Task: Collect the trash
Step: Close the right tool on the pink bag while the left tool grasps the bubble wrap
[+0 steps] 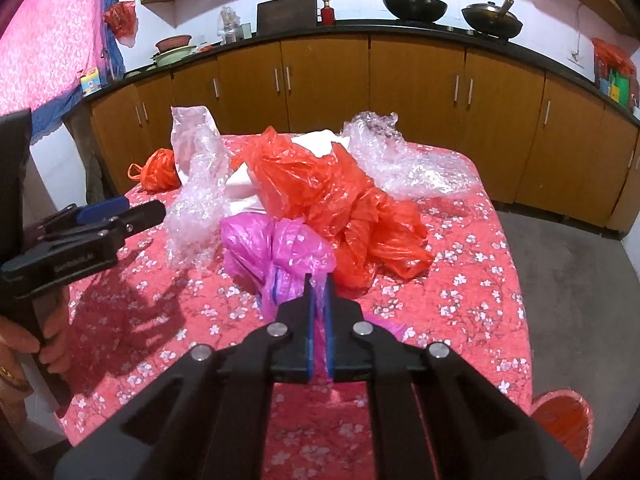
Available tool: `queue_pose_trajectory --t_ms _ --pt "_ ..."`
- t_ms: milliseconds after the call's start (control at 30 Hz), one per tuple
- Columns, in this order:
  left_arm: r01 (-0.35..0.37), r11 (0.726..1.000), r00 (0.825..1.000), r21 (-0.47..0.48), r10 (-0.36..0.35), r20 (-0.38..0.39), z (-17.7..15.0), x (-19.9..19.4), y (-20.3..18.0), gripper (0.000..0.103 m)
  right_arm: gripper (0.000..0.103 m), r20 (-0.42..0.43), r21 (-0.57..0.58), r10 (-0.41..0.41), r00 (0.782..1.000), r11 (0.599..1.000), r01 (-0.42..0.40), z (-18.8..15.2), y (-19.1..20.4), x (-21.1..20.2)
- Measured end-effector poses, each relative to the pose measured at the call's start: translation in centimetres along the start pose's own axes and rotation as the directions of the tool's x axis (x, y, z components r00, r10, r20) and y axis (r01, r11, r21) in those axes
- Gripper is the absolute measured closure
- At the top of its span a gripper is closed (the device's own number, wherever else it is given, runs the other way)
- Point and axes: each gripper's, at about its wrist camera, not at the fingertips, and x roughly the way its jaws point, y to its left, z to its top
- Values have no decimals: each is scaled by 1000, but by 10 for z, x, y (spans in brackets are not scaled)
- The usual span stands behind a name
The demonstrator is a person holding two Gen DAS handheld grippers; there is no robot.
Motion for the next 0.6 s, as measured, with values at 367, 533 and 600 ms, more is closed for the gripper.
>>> queue_pose_trajectory --t_ms 367,533,600 --pt "0 999 993 35 4 -115 0 27 -5 89 97 6 33 8 1000 999 -8 -1 -3 -4" --pt "15 1000 997 21 -13 -73 -3 15 7 94 98 15 32 14 1000 999 -15 0 -3 -11" --pt "27 999 998 21 -26 -57 -5 8 11 94 98 21 36 21 1000 999 -21 1 -3 -13"
